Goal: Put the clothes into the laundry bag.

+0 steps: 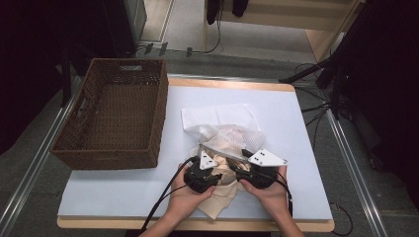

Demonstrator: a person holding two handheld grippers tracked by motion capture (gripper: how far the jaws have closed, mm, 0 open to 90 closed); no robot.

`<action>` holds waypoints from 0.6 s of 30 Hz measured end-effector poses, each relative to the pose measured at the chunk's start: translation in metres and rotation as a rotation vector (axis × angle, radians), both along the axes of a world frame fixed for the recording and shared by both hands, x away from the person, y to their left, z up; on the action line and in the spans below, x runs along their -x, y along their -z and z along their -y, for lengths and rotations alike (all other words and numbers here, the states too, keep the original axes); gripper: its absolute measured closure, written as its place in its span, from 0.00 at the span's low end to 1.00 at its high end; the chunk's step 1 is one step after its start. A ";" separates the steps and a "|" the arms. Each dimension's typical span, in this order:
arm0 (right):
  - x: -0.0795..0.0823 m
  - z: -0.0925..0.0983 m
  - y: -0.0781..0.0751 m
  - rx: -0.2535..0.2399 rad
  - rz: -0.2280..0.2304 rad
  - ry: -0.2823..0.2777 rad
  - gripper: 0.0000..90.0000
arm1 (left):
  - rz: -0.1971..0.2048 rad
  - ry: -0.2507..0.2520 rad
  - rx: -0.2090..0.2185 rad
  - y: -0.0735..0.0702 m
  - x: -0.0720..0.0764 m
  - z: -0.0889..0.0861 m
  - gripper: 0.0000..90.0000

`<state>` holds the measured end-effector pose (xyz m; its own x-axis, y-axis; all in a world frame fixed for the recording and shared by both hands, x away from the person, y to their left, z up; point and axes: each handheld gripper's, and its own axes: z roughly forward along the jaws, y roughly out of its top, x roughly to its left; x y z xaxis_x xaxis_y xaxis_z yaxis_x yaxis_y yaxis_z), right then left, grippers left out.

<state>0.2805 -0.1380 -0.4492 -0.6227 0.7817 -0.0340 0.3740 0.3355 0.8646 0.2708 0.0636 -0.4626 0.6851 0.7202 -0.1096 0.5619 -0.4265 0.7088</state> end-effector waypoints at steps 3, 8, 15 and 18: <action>-0.003 -0.003 0.002 0.037 0.021 0.076 0.50 | 0.009 -0.001 -0.012 0.000 0.002 0.001 0.80; -0.003 0.004 -0.007 -0.114 0.032 0.031 0.77 | 0.007 0.005 -0.008 0.000 0.002 0.001 0.78; -0.008 0.015 -0.013 -0.250 0.007 -0.004 0.97 | 0.004 0.005 -0.014 -0.001 0.001 0.001 0.76; -0.007 0.014 -0.014 -0.269 -0.002 -0.031 0.99 | 0.011 -0.010 -0.001 -0.001 0.002 0.003 0.67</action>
